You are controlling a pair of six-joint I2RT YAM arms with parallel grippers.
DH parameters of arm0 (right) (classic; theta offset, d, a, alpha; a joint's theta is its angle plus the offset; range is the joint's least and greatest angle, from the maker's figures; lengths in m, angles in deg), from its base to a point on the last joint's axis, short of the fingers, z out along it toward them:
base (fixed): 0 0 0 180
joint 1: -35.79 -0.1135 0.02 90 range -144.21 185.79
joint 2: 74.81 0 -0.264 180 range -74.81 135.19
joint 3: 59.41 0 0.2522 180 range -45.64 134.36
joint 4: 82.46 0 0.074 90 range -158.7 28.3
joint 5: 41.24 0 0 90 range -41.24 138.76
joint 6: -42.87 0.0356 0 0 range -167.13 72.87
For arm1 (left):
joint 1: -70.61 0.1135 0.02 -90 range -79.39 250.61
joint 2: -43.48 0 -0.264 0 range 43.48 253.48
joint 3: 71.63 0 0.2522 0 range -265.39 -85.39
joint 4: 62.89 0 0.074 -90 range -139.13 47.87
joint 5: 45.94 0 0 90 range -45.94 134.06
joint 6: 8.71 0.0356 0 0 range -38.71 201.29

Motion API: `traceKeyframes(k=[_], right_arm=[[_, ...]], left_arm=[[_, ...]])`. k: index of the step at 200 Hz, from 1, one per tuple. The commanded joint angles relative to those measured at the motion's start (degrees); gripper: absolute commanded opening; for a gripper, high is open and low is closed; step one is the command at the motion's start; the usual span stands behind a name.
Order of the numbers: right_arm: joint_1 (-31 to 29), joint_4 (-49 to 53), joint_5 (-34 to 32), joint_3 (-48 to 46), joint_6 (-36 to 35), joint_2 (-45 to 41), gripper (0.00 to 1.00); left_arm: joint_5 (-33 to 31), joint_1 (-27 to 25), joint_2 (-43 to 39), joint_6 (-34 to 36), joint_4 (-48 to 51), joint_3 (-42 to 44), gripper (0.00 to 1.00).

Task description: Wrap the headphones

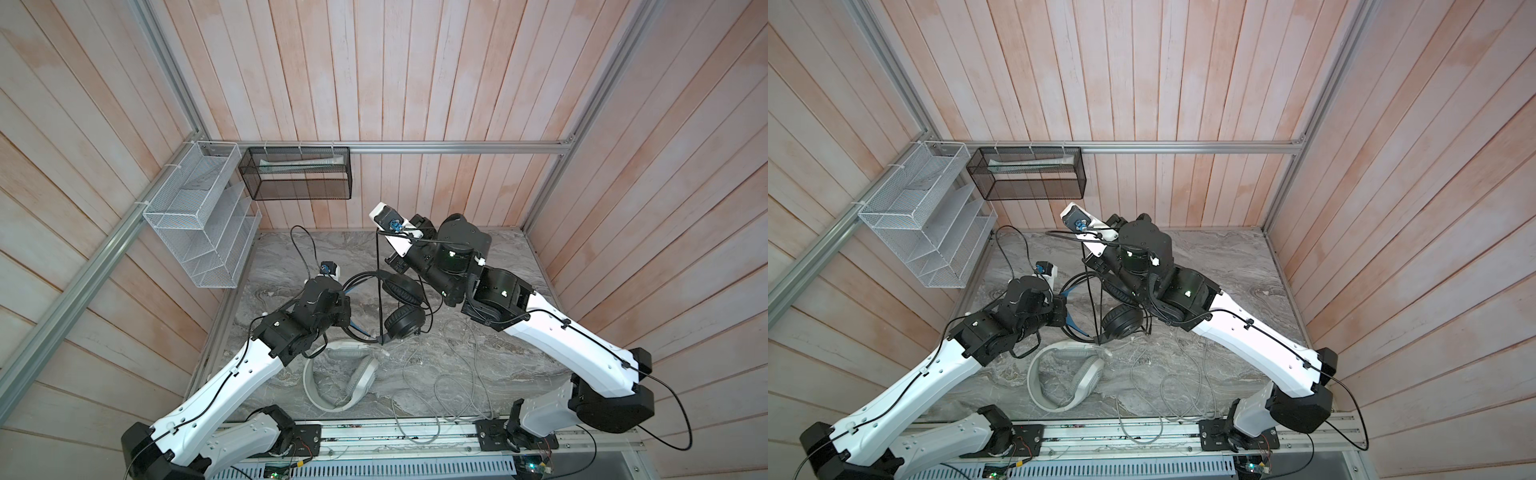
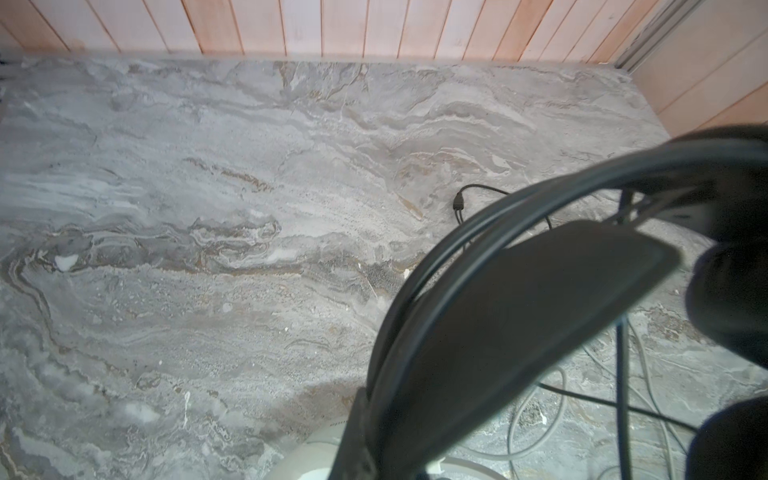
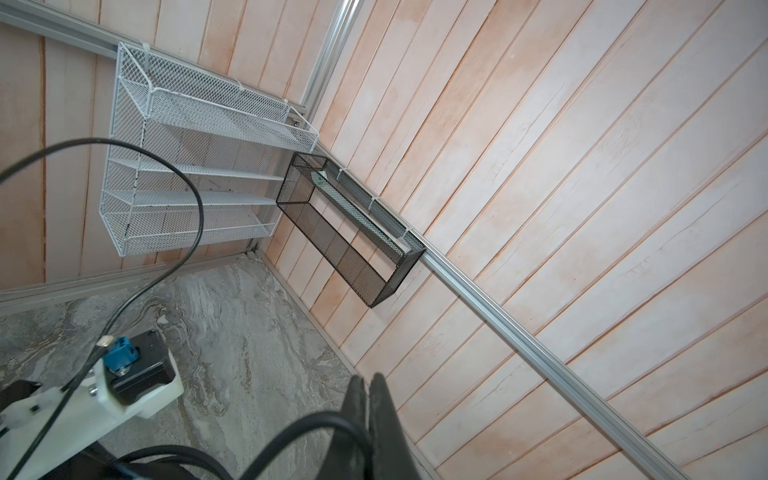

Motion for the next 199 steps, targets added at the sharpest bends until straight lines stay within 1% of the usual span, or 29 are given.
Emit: traceKeyframes(k=[1, 19, 38, 60, 76, 95, 113, 124, 132, 142, 153, 174, 199], right_arm=[[-1.14, -4.07, -2.37, -0.16, -1.56, -1.88, 0.00], [-2.26, -4.56, -3.51, -0.82, -2.74, -1.97, 0.00], [-3.65, -5.05, -3.17, -1.90, -4.12, -2.30, 0.00], [-5.20, -5.59, -1.72, -3.35, -5.18, -2.99, 0.00], [-6.07, -6.03, -0.96, -4.28, -5.93, -3.45, 0.00], [-6.52, -6.08, -0.82, -4.54, -6.48, -3.35, 0.00], [-6.50, -6.23, -2.13, -4.27, -7.52, -2.65, 0.00], [-6.44, -6.46, -3.41, -3.88, -8.73, -2.00, 0.00], [-6.40, -5.86, -4.24, -2.87, -9.24, -1.27, 0.00], [-6.50, -4.22, -4.83, -1.20, -9.41, -0.34, 0.00], [-6.46, -3.10, -4.71, 0.12, -9.41, 0.25, 0.00], [-6.92, -0.84, -2.14, 1.78, -7.86, 0.18, 0.00], [-8.71, 0.25, 0.02, 1.35, -7.39, -0.99, 0.00]], left_arm=[[6.57, 2.35, 1.04, -3.59, 0.39, -2.36, 0.00], [9.96, 5.64, 1.20, -5.66, 0.47, -2.18, 0.00], [13.89, 10.06, 1.17, -7.31, 0.33, -1.82, 0.00], [14.09, 12.80, 2.01, -9.10, 1.13, -2.11, 0.00], [16.34, 15.60, 3.06, -10.77, 1.38, -1.99, 0.00], [18.81, 17.50, 3.79, -11.76, 0.24, -1.47, 0.00], [19.26, 17.27, 4.39, -9.59, -0.68, -1.52, 0.00], [17.32, 16.28, 4.46, -7.62, -0.74, -1.47, 0.00], [13.47, 14.58, 4.51, -6.40, 0.16, -1.67, 0.00], [7.22, 13.04, 4.68, -5.92, 1.70, -1.72, 0.00], [4.20, 13.19, 4.77, -5.85, 2.57, -0.92, 0.00], [0.88, 14.64, 4.47, -5.68, 2.44, 1.14, 0.00], [0.13, 18.24, 3.80, -4.29, 1.25, 2.63, 0.00]])
